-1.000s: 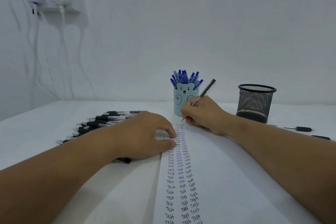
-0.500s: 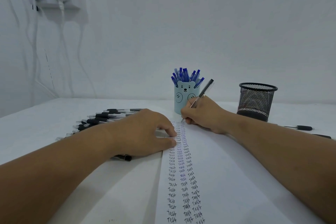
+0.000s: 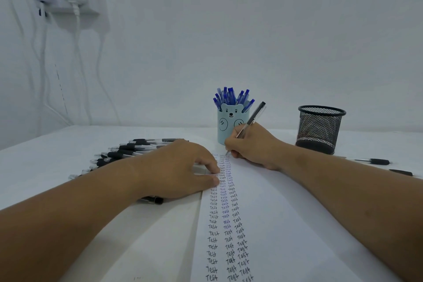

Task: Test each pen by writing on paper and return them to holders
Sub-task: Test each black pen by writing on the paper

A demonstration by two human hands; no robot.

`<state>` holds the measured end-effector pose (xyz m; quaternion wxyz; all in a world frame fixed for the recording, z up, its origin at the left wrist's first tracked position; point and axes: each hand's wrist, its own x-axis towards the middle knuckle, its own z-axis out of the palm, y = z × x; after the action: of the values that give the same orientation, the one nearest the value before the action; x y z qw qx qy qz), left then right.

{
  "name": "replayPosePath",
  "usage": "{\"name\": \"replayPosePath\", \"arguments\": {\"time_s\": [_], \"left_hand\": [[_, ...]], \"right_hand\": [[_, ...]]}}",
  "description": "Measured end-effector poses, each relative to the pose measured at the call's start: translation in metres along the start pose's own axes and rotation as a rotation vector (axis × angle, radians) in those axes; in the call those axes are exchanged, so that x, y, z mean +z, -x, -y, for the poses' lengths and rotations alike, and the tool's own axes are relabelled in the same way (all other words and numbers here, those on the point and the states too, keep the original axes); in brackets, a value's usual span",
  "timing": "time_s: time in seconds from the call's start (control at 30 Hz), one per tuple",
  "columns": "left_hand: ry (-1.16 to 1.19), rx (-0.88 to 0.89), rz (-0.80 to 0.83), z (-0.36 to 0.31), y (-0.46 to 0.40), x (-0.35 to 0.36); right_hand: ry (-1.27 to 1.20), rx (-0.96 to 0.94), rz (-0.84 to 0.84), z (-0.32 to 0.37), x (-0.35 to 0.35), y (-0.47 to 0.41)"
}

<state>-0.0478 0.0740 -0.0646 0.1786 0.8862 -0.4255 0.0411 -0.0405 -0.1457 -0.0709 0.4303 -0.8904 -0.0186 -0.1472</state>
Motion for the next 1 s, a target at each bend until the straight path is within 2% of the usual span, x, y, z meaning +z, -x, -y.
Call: {"name": "replayPosePath", "arguments": {"time_s": [1.0], "left_hand": [[0.001,-0.033,0.014,0.0003,0.0014,-0.0006]], "right_hand": [[0.069,-0.036,-0.041,0.0014,-0.0003,0.0]]}}
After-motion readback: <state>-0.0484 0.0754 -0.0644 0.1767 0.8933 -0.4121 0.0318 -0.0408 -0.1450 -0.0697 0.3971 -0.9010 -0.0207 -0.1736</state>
